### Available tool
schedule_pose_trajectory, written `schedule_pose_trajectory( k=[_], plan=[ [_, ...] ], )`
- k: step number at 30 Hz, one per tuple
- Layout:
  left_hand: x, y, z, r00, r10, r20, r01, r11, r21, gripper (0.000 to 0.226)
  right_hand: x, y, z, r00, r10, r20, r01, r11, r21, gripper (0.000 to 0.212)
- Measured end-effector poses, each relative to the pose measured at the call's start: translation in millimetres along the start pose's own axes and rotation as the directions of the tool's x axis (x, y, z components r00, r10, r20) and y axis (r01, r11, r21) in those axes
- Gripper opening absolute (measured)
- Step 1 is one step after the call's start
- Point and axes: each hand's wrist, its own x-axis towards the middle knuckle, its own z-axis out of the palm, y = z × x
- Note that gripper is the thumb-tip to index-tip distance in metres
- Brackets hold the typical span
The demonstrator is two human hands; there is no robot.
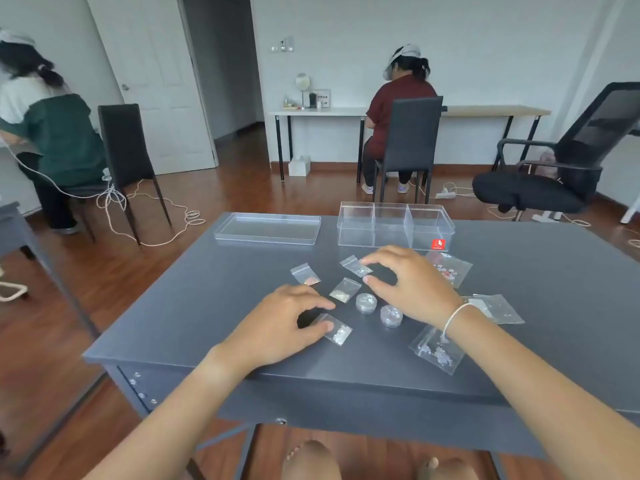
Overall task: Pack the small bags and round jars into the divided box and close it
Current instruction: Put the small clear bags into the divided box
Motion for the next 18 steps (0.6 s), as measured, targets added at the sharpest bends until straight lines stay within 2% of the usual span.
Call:
schedule_pose_trajectory(
  k=[8,14,18],
  plan=[
    [5.3,-8.1,-4.6,0.997,0.042,0.062,-0.046,0.996,0.075,0.033,37.2,3.6,11.9,0.99,0.02,0.138,-0.002,0.992,-0.128,0.02],
    [10.5,-8.9,-8.8,0.993,0.031,0.117,-0.034,0.999,0.023,0.023,48.1,3.5,18.4,0.971,0.04,0.234,0.001,0.985,-0.171,0.025],
    [12.6,-10.6,-10.0,0.993,0.041,0.112,-0.038,0.999,-0.026,0.017,51.6,4.1,20.4,0.963,0.048,0.264,0.007,0.979,-0.204,0.035]
  ],
)
